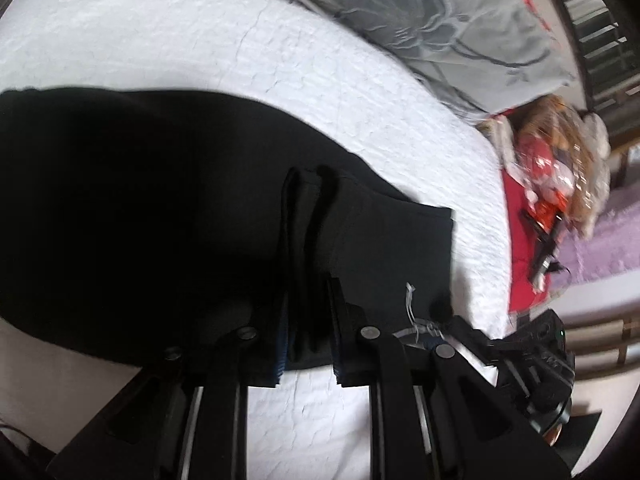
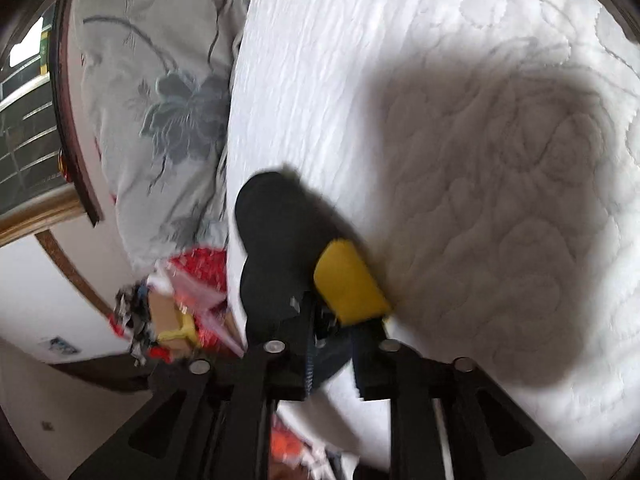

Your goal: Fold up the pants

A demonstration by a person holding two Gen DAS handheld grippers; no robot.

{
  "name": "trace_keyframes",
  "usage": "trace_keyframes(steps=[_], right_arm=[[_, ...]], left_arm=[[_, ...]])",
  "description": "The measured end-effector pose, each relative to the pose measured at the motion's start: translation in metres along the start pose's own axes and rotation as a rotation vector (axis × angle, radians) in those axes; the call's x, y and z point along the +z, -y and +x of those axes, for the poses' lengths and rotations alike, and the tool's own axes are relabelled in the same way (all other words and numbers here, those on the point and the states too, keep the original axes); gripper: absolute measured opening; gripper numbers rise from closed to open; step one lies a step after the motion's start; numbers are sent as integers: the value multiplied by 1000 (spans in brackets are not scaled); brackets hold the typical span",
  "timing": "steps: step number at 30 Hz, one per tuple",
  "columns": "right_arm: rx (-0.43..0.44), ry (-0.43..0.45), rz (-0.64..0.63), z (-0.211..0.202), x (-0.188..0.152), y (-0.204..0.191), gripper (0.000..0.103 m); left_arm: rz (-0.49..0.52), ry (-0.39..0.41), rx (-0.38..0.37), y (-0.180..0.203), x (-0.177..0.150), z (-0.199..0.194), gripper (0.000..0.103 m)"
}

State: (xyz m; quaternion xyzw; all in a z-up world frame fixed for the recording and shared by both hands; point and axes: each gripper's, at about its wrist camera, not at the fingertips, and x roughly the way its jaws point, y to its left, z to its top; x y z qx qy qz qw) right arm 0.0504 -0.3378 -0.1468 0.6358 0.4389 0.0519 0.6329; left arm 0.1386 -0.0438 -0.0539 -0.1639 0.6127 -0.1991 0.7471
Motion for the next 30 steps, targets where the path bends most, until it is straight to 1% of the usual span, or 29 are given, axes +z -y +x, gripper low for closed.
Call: trace_keyframes(steps=[1,2,3,4,5,6,7,8,9,10,12,14,16,20,21,23,25,26,28,29,30], right_arm=[[7,-24,-10,-5,-2,-4,33],[10,-63,-32,-15,-6,-8,41],[9,-82,-56,-23,-10,-11,41],[15,-85,-90,-35,-14,-15,41],[25,-59,-155,-49,-15,-28,41],[25,-23,-203,-58,-15,-39,43],[16,16,-259,-62,-12,-52,46],[1,32,-305,-60,-7,-62,52],[-46,49,-362,-54,-2,-74,52],[-97,63,-392,-46,3,-81,52],[-170,48,-445,-21,14,-92,52],[-242,52,-465,0,25,-95,52],[-282,59,-471,12,32,-94,52],[-310,48,-473,26,36,-88,51],[-318,48,-476,29,37,-87,50],[-326,44,-488,33,36,-88,48],[-332,47,-497,36,36,-88,45],[-332,48,-498,37,36,-88,42],[-348,48,-514,40,36,-90,28],[-364,42,-527,41,36,-90,17],[-365,40,-529,41,36,-90,15]], left_arm=[[18,10,-7,-1,1,-8,14],[37,28,-11,-1,1,-17,15],[55,61,-15,-2,4,-29,19],[55,88,-13,-3,8,-36,26],[45,112,-7,-4,13,-40,31],[26,122,5,-3,20,-40,41],[19,115,5,0,26,-37,44],[21,93,7,4,33,-29,44],[28,73,26,8,36,-21,44],[41,59,48,11,37,-15,44],[73,30,114,20,41,1,44],[73,20,129,20,44,10,44],[64,19,125,20,49,15,44],[68,11,126,24,56,25,44],[77,5,124,22,54,24,44],[97,-4,132,30,52,28,44],[119,-3,161,37,51,34,44],[126,2,178,38,52,35,44],[144,6,199,45,52,40,29],[151,10,198,48,52,40,27],[164,22,191,53,53,38,23]])
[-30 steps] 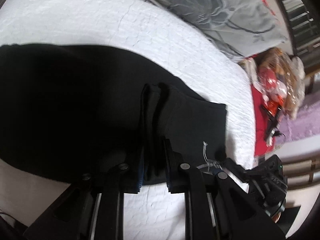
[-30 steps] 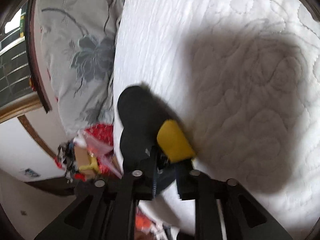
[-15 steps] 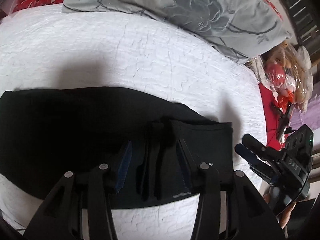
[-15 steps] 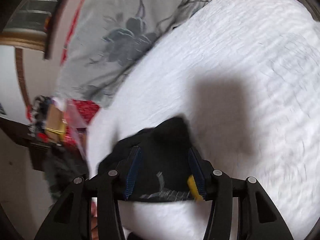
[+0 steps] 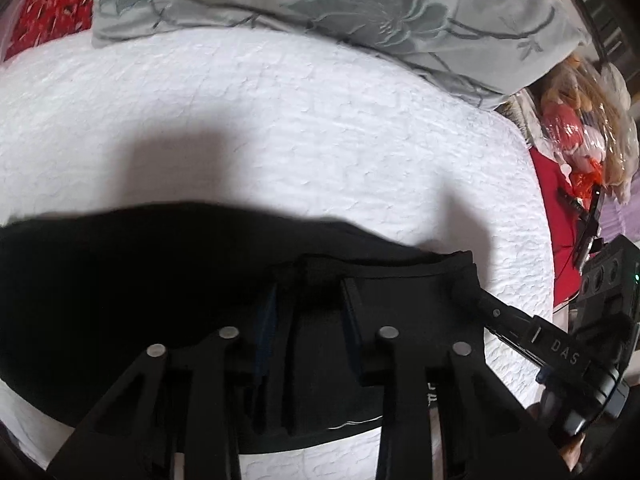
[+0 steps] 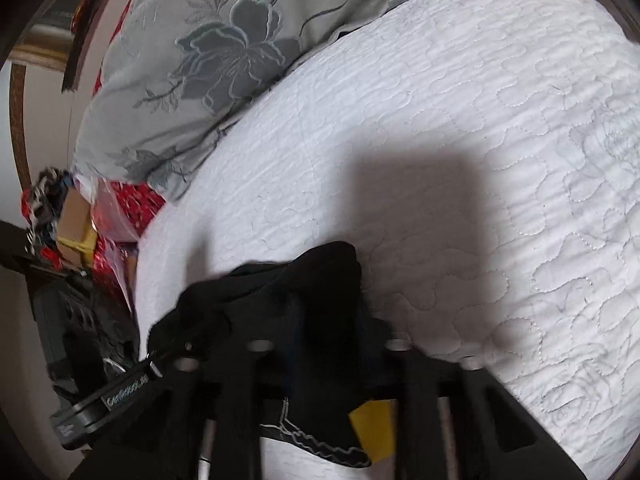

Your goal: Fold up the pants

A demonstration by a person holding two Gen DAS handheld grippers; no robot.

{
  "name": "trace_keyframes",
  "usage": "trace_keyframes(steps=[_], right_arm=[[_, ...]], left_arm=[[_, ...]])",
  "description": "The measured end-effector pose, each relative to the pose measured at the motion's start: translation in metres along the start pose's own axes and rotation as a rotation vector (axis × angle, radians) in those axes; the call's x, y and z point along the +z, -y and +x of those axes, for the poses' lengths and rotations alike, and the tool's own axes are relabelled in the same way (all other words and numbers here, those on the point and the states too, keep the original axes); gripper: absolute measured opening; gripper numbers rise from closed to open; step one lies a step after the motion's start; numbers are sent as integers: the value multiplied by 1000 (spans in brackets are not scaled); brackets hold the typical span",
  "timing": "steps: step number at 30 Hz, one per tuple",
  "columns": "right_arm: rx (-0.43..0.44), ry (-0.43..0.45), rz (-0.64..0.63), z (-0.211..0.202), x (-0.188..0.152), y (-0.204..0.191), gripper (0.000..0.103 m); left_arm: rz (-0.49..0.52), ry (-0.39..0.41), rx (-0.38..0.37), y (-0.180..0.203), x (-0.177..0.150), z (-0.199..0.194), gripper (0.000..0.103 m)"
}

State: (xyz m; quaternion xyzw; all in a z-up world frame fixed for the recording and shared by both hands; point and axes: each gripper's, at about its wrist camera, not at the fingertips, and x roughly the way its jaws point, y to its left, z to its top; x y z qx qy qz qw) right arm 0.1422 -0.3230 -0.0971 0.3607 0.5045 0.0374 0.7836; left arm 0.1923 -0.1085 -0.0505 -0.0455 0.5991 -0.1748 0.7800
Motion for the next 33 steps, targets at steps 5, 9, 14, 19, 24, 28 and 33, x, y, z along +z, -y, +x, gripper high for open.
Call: trace_keyframes(steps=[5,9,14,19,24,28,33], right_arm=[[16,61,44,-9,-6,13,14],[3,52,24,-3,-8,17,24],[95,-6,42,-27,-19,28,35],[65,-51,-55,-31,-46,26,33],[-68,-35,-180,-23,-59,24,18],[-101,-32,-196,-34,-60,9,23],[-111,69,-296,-69,-68,-29,25]], left_arm=[[112,22,99,16,1,15,23],[123,42,85,10,-5,2,23],[42,41,5,-18,-23,-20,23],[57,1,4,-18,-56,-11,24],[93,52,59,-11,-61,-5,26],[47,34,24,-28,-59,-23,26],[-21,51,-28,-91,-59,-67,27]])
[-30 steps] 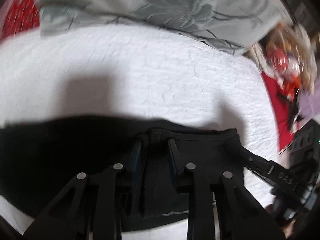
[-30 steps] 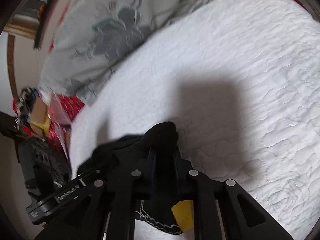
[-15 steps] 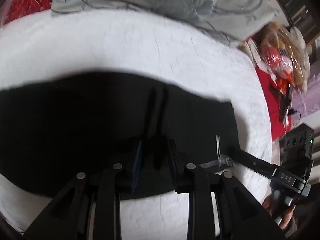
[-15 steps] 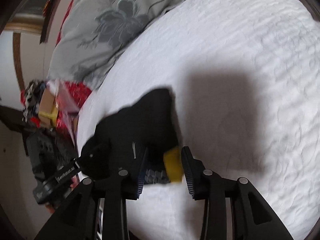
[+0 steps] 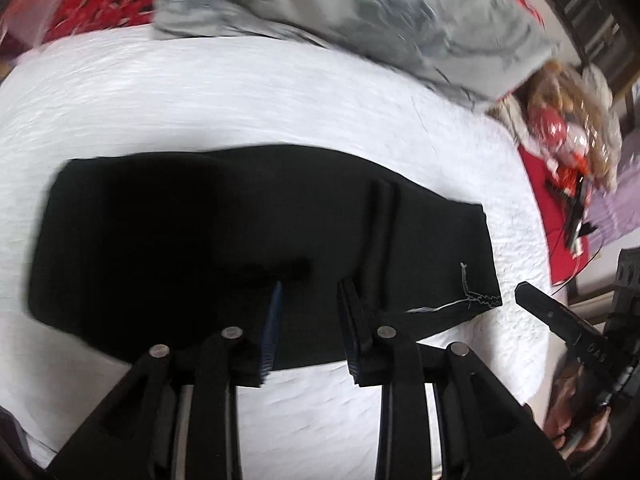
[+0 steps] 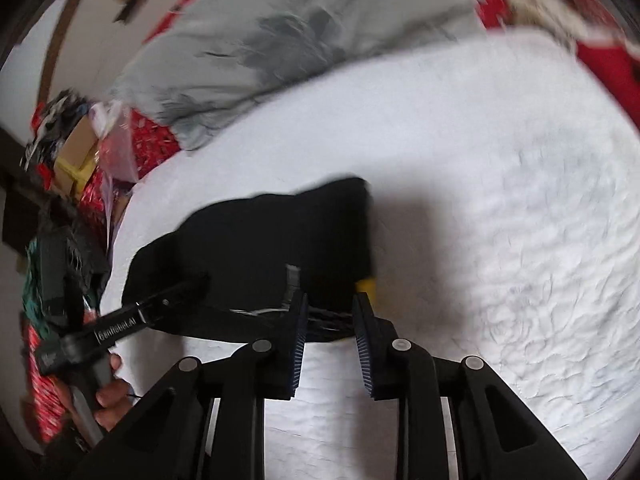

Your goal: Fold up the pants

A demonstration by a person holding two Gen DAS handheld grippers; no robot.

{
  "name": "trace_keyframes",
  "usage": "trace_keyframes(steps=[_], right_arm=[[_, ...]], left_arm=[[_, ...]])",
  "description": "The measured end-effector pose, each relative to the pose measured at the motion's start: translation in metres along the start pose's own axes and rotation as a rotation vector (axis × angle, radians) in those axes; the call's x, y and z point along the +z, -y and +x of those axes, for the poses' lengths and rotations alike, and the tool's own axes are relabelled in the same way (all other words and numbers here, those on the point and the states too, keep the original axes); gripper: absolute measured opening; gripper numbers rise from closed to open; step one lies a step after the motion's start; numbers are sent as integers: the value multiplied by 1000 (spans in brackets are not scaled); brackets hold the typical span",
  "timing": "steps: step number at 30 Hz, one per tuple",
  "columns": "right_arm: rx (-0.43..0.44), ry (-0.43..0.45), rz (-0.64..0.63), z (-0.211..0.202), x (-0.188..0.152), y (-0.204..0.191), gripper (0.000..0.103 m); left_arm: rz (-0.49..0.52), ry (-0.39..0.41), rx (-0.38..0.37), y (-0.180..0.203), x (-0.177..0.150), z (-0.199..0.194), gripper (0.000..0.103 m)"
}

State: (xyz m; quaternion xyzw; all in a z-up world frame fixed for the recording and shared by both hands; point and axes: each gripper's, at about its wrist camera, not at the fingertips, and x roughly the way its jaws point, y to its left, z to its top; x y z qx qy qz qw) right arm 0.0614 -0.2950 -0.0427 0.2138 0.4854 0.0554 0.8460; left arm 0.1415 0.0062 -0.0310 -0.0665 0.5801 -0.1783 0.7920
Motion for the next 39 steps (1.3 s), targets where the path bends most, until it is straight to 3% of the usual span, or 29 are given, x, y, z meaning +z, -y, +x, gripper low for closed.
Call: trace_keyframes(steps=[4,6,10,11,17,20,23,27,30,34,38,39], right_arm=[[-7,27,-135,0,-3,-55,28],[8,30,-202,10,-8,-92,37],[64,11,-328,40,-25,-165,41],[70,11,-356,47,-30,-182,42],[33,24,-530,95,-63,-270,52],[-4,33,-576,114,-75,-296,58],[-9,37,-585,130,-84,-313,59],[-52,72,-600,144,-92,-328,68],[-76,77,-603,157,-95,-337,68],[-159,75,-602,175,-98,-346,67],[-239,68,-554,187,-95,-339,51],[-230,76,-543,186,-94,-336,40]], left_arm=[[-72,12,-23,-66,10,-34,27],[-96,13,-19,-99,20,-47,27],[-113,-19,-24,-150,43,-59,44],[-108,-38,-20,-159,49,-59,44],[-36,-159,-37,-171,73,-38,44],[-1,-207,-11,-170,83,-25,44],[12,-250,-43,-167,91,-13,44],[56,-288,-32,-162,98,-1,44],[70,-305,-47,-162,102,8,44],[77,-338,-61,-162,102,20,55],[62,-328,-68,-157,100,28,55],[55,-318,-75,-155,100,28,52]])
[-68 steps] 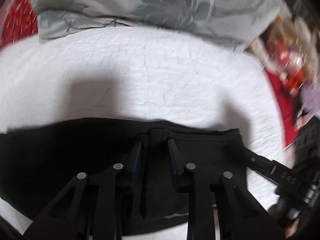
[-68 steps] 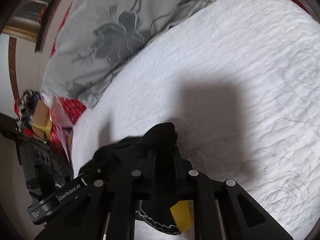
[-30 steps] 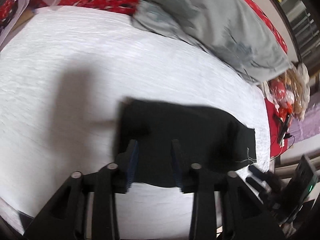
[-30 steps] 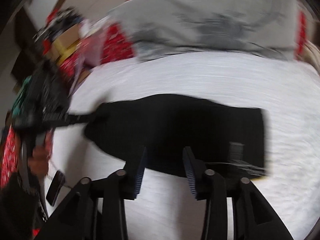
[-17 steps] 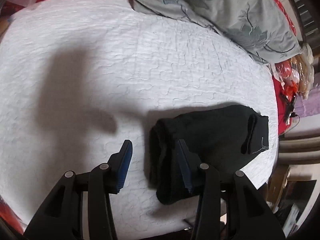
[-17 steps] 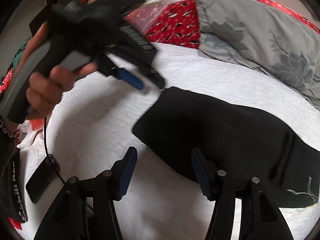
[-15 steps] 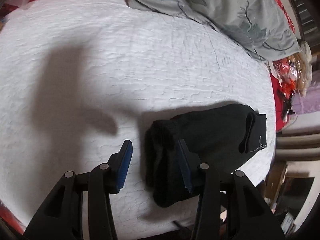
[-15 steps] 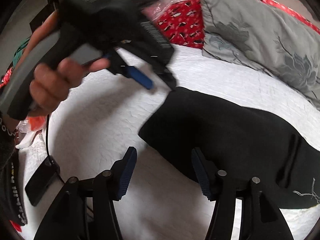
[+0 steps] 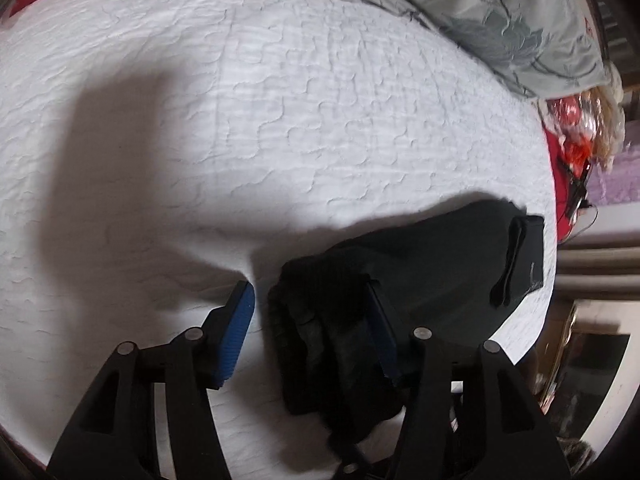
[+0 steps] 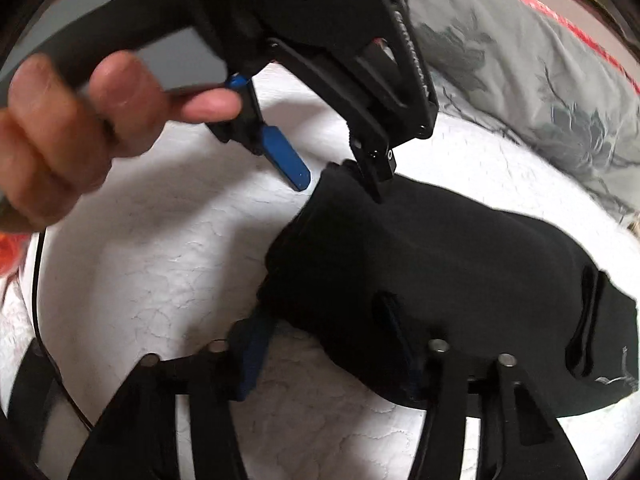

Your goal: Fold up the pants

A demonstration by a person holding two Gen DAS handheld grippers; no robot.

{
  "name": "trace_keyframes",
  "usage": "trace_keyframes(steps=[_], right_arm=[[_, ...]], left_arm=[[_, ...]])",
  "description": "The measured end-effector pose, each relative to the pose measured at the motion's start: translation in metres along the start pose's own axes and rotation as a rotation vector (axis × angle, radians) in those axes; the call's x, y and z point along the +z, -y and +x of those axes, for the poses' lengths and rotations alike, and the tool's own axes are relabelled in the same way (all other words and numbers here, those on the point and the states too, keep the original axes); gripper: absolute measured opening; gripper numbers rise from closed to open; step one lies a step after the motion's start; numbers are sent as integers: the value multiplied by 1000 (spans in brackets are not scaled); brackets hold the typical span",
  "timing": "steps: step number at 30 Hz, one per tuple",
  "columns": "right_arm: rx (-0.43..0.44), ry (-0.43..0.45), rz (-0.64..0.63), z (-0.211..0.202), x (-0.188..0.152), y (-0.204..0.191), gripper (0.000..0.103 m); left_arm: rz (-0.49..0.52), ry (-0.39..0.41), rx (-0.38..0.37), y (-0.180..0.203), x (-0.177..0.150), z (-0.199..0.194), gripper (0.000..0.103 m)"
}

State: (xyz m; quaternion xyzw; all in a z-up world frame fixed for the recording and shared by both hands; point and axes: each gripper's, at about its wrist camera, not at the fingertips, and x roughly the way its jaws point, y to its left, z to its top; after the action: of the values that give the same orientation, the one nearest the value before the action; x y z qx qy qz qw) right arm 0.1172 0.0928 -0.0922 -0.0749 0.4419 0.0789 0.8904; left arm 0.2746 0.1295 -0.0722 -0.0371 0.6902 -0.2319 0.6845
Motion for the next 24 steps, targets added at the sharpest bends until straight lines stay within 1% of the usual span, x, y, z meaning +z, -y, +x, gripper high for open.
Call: trace_keyframes(steps=[1,2,3,4,6,11,15,19,24], right_arm=[[-4,12,5,-2,0,3,33],[-11,14,5,-3,-1,6,25],[1,11,10,-4,-1,10,19],[13,12,18,-5,-1,14,15],[48,13,42,-9,-2,25,10],[94,51,90,-30,1,41,8],[118,99,104,-54,1,51,8],[128,135,127,-78,0,66,8],[132,174,202,-107,-10,112,8]], left_arm=[[-8,8,-1,2,0,0,41],[-20,13,12,3,0,1,39],[-36,18,16,4,0,1,35],[-46,25,24,5,-1,0,34],[-58,48,33,10,-5,-6,31],[-87,113,19,25,-16,-34,31],[-104,144,17,40,-22,-53,31],[-104,173,12,67,-28,-64,31],[-67,191,-6,121,-28,-65,31]])
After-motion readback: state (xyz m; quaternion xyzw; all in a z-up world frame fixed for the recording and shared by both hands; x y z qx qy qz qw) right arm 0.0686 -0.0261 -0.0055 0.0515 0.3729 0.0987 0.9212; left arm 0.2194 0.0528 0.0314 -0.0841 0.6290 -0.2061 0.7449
